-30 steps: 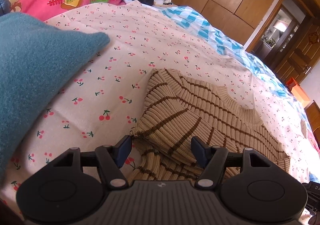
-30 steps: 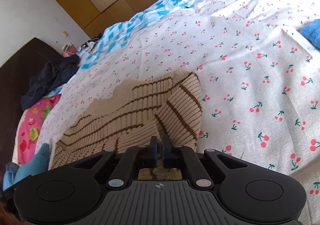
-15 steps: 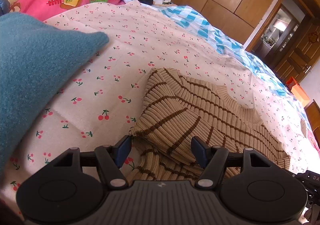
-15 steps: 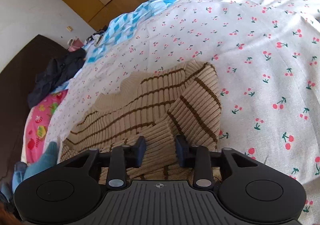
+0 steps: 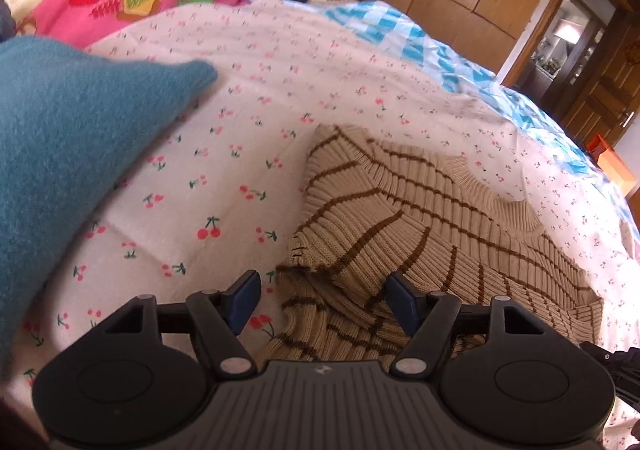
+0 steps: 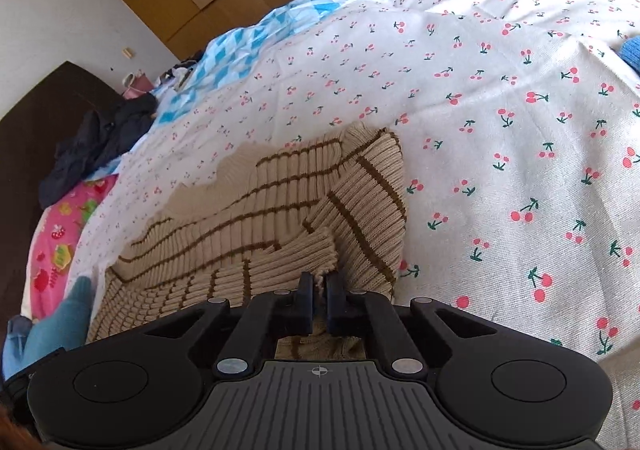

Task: Fold small clothes
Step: 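Fold the sweater's collar section over the body with both grippers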

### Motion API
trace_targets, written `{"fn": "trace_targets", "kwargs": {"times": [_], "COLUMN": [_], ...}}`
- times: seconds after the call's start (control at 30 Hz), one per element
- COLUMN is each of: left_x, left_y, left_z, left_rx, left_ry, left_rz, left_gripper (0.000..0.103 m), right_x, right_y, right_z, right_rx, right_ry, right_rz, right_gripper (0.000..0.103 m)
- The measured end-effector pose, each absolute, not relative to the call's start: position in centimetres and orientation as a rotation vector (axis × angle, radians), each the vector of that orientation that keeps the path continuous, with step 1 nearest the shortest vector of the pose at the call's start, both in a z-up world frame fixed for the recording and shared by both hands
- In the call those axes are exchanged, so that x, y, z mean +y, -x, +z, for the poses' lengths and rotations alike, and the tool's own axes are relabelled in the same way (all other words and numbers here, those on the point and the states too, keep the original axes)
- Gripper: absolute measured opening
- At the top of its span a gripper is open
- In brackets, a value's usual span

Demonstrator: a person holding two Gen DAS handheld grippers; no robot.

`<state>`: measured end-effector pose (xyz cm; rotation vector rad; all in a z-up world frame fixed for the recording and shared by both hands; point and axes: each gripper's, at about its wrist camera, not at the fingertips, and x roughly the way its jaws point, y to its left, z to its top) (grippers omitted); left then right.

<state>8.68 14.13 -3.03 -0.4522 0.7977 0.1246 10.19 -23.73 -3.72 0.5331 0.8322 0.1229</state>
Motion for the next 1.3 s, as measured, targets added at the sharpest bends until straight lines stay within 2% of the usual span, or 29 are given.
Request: {"fn": "trace_targets", "kwargs": {"times": [0.2, 0.5, 0.6, 0.83, 1.03, 1.2, 1.3], "left_x": [14.4, 14.1, 13.8, 13.1, 13.1, 12.2, 11.5], "left_y": [-8.1, -7.6, -5.7, 0.2, 3.6, 4.3, 4.6], "left_z": [-2.6, -2.3, -1.2, 2.1, 4.2, 5.3, 5.3], "left_rx": [0.765, 0.846, 0.892, 1.012, 1.04, 1.035, 1.04], "left_ry": [0.47, 0.451, 0.432, 0.291, 0.225, 0.141, 0.13], "left_rz": [0.115, 0.069, 0.0, -0.096, -0.144, -0.183, -0.199], "left_gripper": [0.074, 0.076, 0.076, 0.076, 0.076, 0.076, 0.076], "right_x": [-24.0, -23.6, -23.5, -23.6, -21.5, -18.4, -18.0], "right_y": [-10.6, -8.6, -5.9, 1.3, 5.4, 7.1, 7.2], "right_z": [-3.5, -0.7, 1.2, 3.2, 3.4, 2.4, 2.0], "right_rx": [0.849, 0.842, 0.853, 1.041, 1.124, 1.169, 1.184], "right_ry": [-0.5, -0.414, -0.355, -0.263, -0.08, 0.168, 0.241], "right_rz": [0.13, 0.169, 0.245, 0.338, 0.545, 0.725, 0.788], "right_gripper": [0.007, 0.015, 0.024, 0.027, 0.031, 0.032, 0.035]}}
